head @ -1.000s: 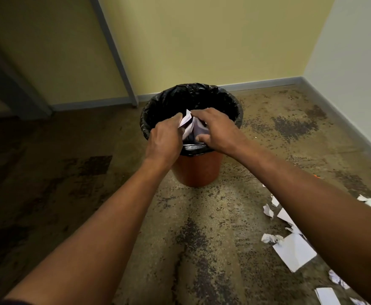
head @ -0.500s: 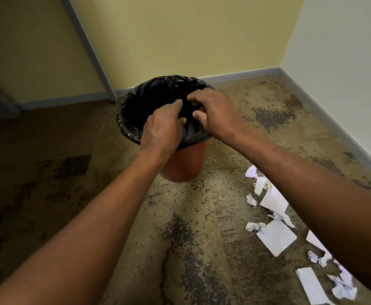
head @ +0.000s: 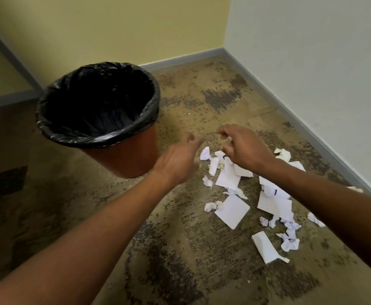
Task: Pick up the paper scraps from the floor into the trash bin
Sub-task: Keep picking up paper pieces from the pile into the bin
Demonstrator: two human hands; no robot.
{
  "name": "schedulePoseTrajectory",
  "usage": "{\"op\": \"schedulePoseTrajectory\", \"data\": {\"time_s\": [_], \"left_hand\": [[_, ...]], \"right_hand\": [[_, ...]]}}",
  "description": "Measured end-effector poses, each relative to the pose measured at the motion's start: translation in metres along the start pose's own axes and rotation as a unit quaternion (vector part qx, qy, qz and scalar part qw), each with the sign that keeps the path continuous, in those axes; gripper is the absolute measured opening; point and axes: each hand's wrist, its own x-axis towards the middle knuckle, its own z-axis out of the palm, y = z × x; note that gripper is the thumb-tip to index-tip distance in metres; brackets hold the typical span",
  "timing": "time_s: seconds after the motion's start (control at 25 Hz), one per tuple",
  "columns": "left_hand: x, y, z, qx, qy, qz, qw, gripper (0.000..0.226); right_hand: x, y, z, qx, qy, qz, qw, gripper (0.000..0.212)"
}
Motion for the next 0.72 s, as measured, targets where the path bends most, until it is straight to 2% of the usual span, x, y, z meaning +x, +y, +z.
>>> {"op": "schedulePoseTrajectory", "data": {"time_s": [0.12, 0.24, 0.32, 0.44, 0.6, 0.72], "left_hand": [[0.004, 0.013, 0.051, 0.038, -0.136, 0.038, 0.989, 0.082], [0.011, 0.024, 0.092, 0.084, -0.194, 0.060, 0.976, 0.100], [0.012, 0.033, 0.112, 0.098, -0.193, 0.071, 0.974, 0.105], [0.015, 0.046, 0.135, 0.072, -0.176, 0.057, 0.980, 0.098], [0.028, 0.051, 0.151, 0.037, -0.132, 0.036, 0.990, 0.072], [0.038, 0.053, 0.155, -0.058, -0.110, -0.054, 0.991, 0.051]], "right_hand": [[-0.049, 0.052, 0.013, -0.049, -0.126, 0.088, 0.987, 0.053], [-0.084, 0.089, 0.021, -0.071, -0.198, 0.142, 0.967, 0.061], [-0.096, 0.107, 0.022, -0.090, -0.223, 0.156, 0.958, 0.069], [-0.099, 0.125, 0.026, -0.105, -0.252, 0.154, 0.950, 0.085], [-0.070, 0.125, 0.043, -0.088, -0.227, 0.145, 0.959, 0.094], [-0.044, 0.126, 0.060, -0.062, -0.222, 0.168, 0.958, 0.106]]}}
